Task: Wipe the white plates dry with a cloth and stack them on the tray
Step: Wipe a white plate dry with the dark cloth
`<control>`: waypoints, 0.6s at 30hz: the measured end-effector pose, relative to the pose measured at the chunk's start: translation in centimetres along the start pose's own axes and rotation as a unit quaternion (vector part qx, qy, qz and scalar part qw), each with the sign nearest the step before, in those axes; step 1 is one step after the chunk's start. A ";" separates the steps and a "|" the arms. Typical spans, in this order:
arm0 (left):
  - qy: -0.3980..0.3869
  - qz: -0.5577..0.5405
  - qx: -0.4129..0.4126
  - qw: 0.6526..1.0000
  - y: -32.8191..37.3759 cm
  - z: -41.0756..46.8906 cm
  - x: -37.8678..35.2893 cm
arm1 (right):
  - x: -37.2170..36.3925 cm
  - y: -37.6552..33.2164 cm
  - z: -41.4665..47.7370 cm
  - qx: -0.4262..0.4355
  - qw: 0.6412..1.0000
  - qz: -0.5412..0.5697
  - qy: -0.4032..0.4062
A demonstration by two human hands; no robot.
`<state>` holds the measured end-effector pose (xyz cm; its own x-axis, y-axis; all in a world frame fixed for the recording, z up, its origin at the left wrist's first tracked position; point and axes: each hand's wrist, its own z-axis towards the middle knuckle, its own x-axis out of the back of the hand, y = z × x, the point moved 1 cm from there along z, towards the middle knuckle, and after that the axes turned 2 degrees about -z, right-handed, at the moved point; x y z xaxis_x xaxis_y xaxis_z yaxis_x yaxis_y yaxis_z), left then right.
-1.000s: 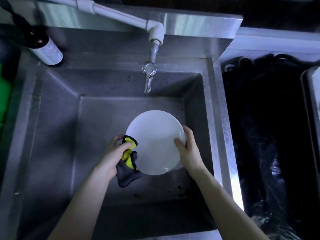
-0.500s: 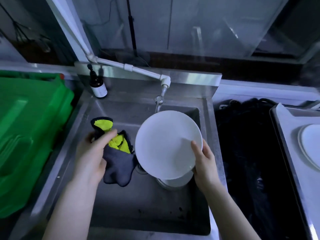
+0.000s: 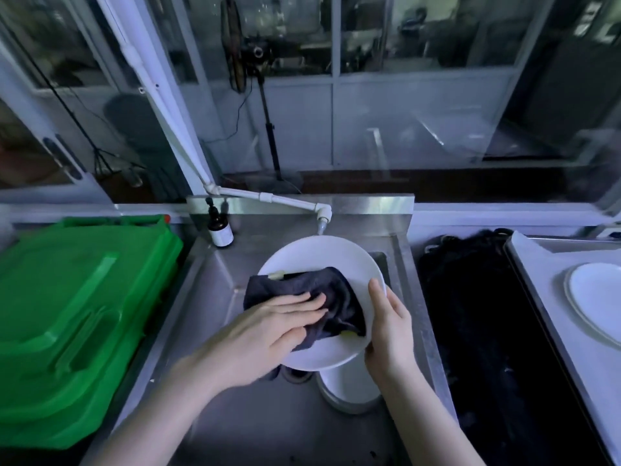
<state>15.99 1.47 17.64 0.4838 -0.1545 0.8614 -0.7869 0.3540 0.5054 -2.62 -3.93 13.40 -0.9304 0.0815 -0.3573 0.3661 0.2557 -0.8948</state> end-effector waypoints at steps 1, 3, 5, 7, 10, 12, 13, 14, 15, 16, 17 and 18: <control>-0.027 0.016 -0.016 0.999 0.0 -0.1 0.3 | -0.3 -0.3 0.0 0.006 1.000 0.001 0.007; -0.048 0.048 -0.065 0.996 -0.1 -0.2 0.7 | -1.2 -0.9 0.2 0.017 1.000 0.005 0.017; -0.033 0.081 -0.116 0.989 -0.4 0.3 1.2 | -2.4 -1.0 0.5 0.021 1.000 -0.003 0.020; -0.011 0.121 -0.135 0.983 -1.1 1.3 1.6 | -4.0 -0.8 0.5 0.012 1.000 -0.014 0.012; 0.016 0.139 -0.087 0.986 -3.1 2.8 2.2 | -6.8 0.0 0.3 0.018 0.999 -0.029 -0.003; 0.080 0.150 -0.042 0.985 -5.2 3.0 2.5 | -8.3 0.4 0.5 0.042 0.998 -0.040 0.003; 0.115 0.145 -0.006 0.983 -6.5 2.9 2.7 | -9.0 0.3 0.5 0.052 0.997 -0.051 0.010; 0.142 0.136 0.037 0.980 -7.9 2.8 3.1 | -9.7 0.1 0.7 0.060 0.996 -0.059 0.015; 0.158 0.127 0.076 0.976 -9.1 2.6 3.3 | -10.2 0.0 0.9 0.069 0.995 -0.064 0.019; 0.166 0.119 0.101 0.974 -10.2 2.3 3.4 | -10.7 -0.2 1.0 0.077 0.995 -0.066 0.027; 0.169 0.108 0.111 0.973 -11.0 1.8 3.4 | -11.1 -0.4 1.2 0.082 0.994 -0.063 0.042; 0.167 0.097 0.110 0.975 -11.3 1.2 3.2 | -11.4 -0.5 1.4 0.084 0.993 -0.057 0.059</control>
<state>25.96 -4.12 14.77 0.3861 0.2173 0.8965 -0.9215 0.1348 0.3642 7.83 -6.31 17.57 -0.9582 0.1757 -0.2258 0.2465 0.1067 -0.9633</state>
